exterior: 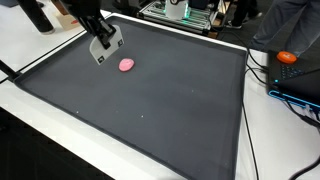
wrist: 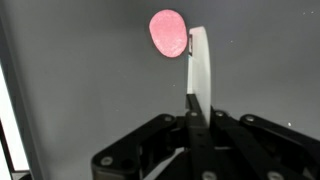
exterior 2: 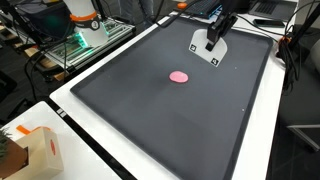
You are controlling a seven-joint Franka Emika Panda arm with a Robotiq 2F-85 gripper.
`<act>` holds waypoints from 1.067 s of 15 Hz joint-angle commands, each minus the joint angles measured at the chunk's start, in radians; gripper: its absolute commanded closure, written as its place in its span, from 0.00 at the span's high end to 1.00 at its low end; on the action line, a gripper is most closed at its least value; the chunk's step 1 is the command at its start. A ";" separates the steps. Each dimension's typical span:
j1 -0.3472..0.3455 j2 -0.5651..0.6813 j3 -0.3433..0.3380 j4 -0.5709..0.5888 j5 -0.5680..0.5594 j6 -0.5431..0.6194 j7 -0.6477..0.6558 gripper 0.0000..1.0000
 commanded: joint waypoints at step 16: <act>-0.348 -0.162 0.000 -0.315 0.466 0.071 -0.626 0.01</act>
